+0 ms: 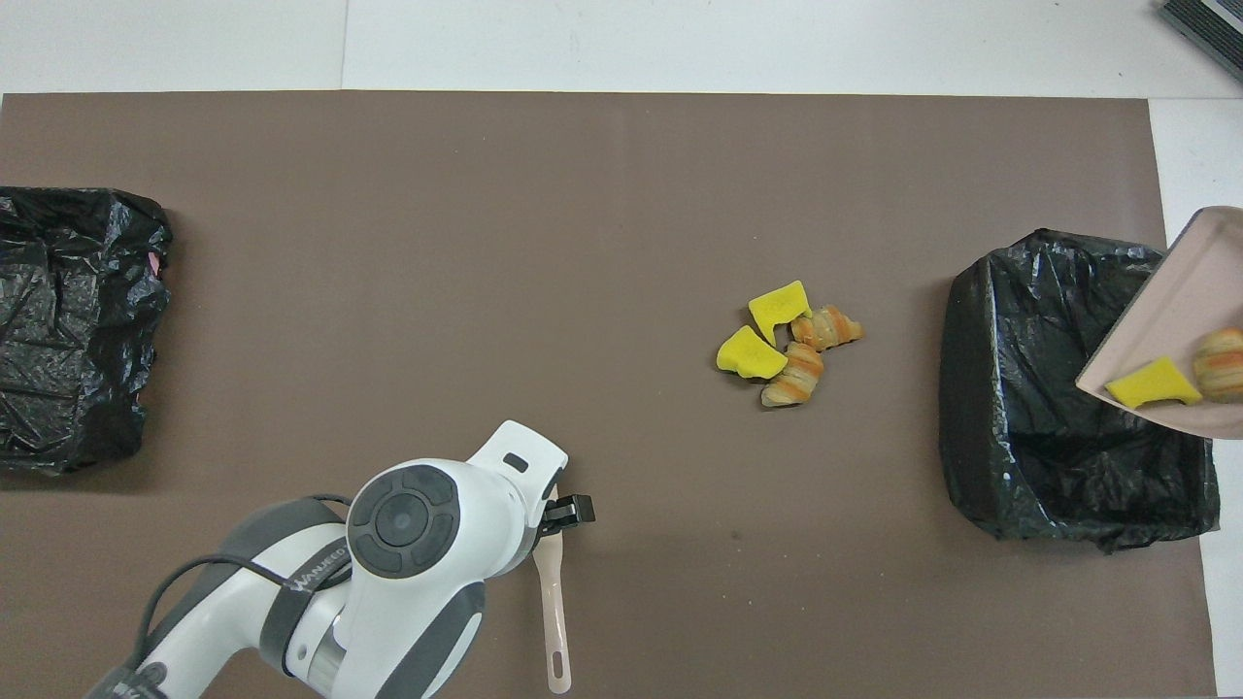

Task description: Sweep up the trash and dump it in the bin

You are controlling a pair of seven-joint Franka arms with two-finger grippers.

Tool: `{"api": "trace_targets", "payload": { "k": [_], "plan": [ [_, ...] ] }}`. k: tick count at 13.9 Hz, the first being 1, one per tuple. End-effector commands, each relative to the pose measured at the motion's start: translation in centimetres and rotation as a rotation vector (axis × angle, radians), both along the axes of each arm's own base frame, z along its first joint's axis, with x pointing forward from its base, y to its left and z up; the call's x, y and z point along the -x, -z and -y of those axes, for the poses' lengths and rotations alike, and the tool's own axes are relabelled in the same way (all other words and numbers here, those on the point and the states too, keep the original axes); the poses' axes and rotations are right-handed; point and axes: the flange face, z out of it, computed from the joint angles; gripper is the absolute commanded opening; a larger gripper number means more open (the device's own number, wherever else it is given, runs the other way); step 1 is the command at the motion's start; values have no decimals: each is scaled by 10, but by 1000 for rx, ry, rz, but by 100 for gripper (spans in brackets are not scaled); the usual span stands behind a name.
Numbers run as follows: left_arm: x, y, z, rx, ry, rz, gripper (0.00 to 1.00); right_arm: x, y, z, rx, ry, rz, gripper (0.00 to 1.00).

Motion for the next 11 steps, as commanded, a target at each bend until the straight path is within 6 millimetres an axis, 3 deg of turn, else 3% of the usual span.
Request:
{"api": "trace_targets", "payload": {
  "k": [1, 3, 5, 9, 11],
  "plan": [
    [-44, -47, -23, 10, 41, 37, 100, -5, 18, 9, 70, -31, -21, 0],
    [-73, -88, -41, 19, 38, 75, 100, -12, 27, 12, 101, -38, -24, 0],
    [-97, -115, -59, -15, 35, 123, 100, -16, 24, 8, 180, -80, -56, 0],
    [-139, -156, -97, -23, 67, 113, 100, -25, 18, 3, 272, -133, -82, 0],
    [-158, -174, -127, -30, 78, 102, 100, -27, 17, 2, 281, -139, -82, 0]
  ]
}}
